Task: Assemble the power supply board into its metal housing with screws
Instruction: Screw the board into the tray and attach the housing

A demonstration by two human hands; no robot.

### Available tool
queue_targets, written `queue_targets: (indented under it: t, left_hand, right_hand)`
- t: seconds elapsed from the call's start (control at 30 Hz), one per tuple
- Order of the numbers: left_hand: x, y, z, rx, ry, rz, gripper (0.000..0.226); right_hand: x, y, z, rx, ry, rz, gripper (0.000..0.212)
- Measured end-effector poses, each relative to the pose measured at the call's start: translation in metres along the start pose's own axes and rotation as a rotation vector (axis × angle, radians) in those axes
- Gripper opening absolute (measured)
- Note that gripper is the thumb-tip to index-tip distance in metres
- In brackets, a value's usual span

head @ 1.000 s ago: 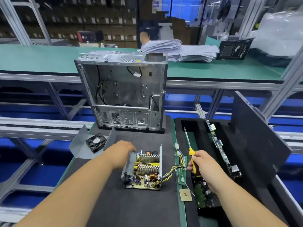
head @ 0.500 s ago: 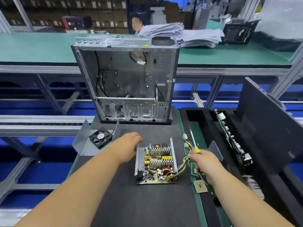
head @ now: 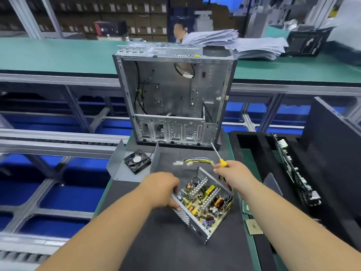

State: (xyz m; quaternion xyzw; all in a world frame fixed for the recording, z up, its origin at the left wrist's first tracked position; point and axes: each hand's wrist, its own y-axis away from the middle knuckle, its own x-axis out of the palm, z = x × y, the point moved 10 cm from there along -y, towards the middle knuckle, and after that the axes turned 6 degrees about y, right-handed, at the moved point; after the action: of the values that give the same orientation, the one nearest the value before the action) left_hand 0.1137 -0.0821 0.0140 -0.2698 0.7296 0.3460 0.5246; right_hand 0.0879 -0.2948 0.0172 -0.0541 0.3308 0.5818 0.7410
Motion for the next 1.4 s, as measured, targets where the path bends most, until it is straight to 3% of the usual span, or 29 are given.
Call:
queue_targets:
  t: [0.13, 0.4, 0.73, 0.93, 1.03, 1.1, 1.17, 1.3, 1.4]
  left_hand:
    - [0.01, 0.01, -0.015, -0.033, 0.04, -0.005, 0.051]
    - [0.032, 0.005, -0.064, -0.076, 0.052, 0.02, 0.057]
    - [0.041, -0.032, -0.115, -0.15, 0.203, -0.017, 0.059]
    - [0.034, -0.058, -0.144, -0.115, 0.163, -0.06, 0.049]
    - [0.002, -0.065, -0.141, -0.079, 0.191, -0.248, 0.049]
    - [-0.03, -0.069, -0.122, -0.055, 0.253, -0.449, 0.038]
    - [-0.049, -0.078, -0.095, -0.047, 0.262, -0.539, 0.03]
    - [-0.025, -0.113, -0.042, -0.135, 0.275, -0.297, 0.061]
    - [-0.005, -0.129, -0.034, -0.078, 0.271, -0.148, 0.06]
  right_hand:
    - [0.016, -0.009, 0.012, -0.026, 0.073, 0.039, 0.013]
    - [0.045, -0.008, 0.036, -0.127, 0.124, 0.283, 0.031]
    - [-0.019, -0.006, -0.01, -0.078, -0.017, 0.086, 0.02]
    - [-0.064, 0.0, -0.045, -0.018, -0.018, -0.045, 0.02]
    - [-0.076, 0.003, -0.057, 0.011, 0.017, -0.085, 0.02]
    - [-0.074, 0.005, -0.064, 0.03, 0.025, -0.072, 0.02]
    - [-0.068, 0.007, -0.07, 0.058, 0.026, -0.038, 0.019]
    - [-0.056, 0.009, -0.078, 0.097, 0.057, -0.008, 0.018]
    - [-0.054, 0.008, -0.082, 0.115, 0.041, -0.026, 0.014]
